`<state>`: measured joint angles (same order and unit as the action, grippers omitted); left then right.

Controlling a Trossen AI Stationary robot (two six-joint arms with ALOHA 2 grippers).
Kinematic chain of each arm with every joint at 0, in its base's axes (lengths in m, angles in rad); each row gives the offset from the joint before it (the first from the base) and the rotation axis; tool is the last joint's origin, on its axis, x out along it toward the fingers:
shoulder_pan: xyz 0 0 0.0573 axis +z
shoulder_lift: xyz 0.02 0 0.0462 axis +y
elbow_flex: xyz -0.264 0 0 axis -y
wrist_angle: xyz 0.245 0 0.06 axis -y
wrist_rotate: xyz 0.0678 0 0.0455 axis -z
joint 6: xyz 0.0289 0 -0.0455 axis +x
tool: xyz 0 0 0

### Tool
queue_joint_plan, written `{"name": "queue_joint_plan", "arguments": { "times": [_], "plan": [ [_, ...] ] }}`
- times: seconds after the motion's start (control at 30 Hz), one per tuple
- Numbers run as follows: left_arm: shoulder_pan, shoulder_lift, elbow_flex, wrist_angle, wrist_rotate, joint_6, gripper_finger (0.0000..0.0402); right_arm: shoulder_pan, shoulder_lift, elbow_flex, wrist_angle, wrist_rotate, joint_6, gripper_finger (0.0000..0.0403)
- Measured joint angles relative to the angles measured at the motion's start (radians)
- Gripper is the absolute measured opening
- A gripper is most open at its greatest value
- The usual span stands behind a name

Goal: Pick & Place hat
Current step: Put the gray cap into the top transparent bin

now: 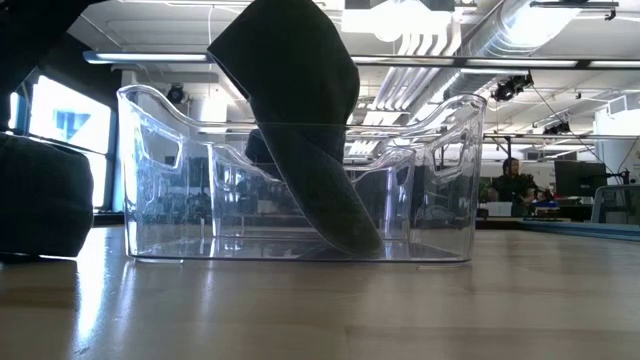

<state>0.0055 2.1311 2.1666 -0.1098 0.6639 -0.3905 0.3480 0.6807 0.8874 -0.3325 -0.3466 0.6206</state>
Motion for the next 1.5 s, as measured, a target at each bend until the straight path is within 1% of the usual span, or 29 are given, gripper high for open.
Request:
{"name": "queue_joint_plan", "arguments": {
  "times": [0.1,0.17,0.33,0.4,0.5,0.6,0.67,0.8,0.87,0.9,0.93,1.03,1.2,1.33,1.43,1.5],
  "plan": [
    [0.0,0.0,0.0,0.003,0.065,-0.032,0.0289,0.0,0.0,0.0,0.0,-0.003,0.0,0.0006],
    [-0.006,0.0,0.0,-0.005,0.09,-0.038,0.0289,0.0,0.0,0.0,0.0,-0.004,0.0,0.0005],
    [-0.021,0.0,0.0,-0.007,0.085,-0.034,0.0289,0.0,0.0,0.0,0.0,-0.004,-0.001,0.0004],
    [-0.025,0.0,0.0,-0.013,0.059,-0.026,0.0287,0.0,0.0,0.0,-0.001,-0.004,0.0,0.0007],
    [-0.032,0.0,0.0,-0.013,0.017,0.015,0.0267,0.0,0.0,0.0,-0.001,-0.004,0.0,0.0005],
    [-0.034,0.0,0.0,-0.013,0.002,0.051,0.0225,0.0,0.0,0.0,-0.001,-0.004,0.0,0.0003],
    [-0.035,0.0,0.0,-0.012,0.002,0.076,0.0185,0.0,0.0,0.0,-0.001,-0.004,0.0,0.0006],
    [-0.033,0.0,0.0,-0.007,0.004,0.123,0.0087,0.0,0.0,0.0,-0.001,-0.016,0.0,0.0011],
    [-0.032,0.0,0.0,0.014,0.034,0.136,0.0031,0.0,0.0,0.0,-0.001,-0.038,0.014,0.0012],
    [-0.032,0.0,0.0,0.028,0.052,0.138,0.0017,0.0,0.0,0.0,-0.001,-0.05,0.038,0.0011],
    [-0.032,0.0,0.0,0.042,0.067,0.134,0.0012,0.0,0.0,0.0,0.0,-0.058,0.065,0.0011],
    [-0.034,0.0,0.0,0.061,0.086,0.124,0.0021,0.0,0.0,0.0,0.0,-0.089,0.126,0.0024],
    [-0.033,0.0,0.0,0.055,0.1,0.092,0.0004,0.0,0.0,0.001,-0.035,-0.157,0.127,0.0083],
    [-0.032,-0.011,-0.001,0.057,0.157,0.068,0.0006,0.0,0.002,0.001,-0.075,-0.221,0.037,0.0122],
    [-0.032,-0.014,-0.001,0.059,0.189,0.053,0.0002,0.0,0.011,0.002,-0.128,-0.232,-0.07,0.0132],
    [-0.032,-0.013,-0.001,0.055,0.192,0.018,0.0002,0.0,0.02,0.002,-0.169,-0.231,-0.177,0.0133]
  ]
}}
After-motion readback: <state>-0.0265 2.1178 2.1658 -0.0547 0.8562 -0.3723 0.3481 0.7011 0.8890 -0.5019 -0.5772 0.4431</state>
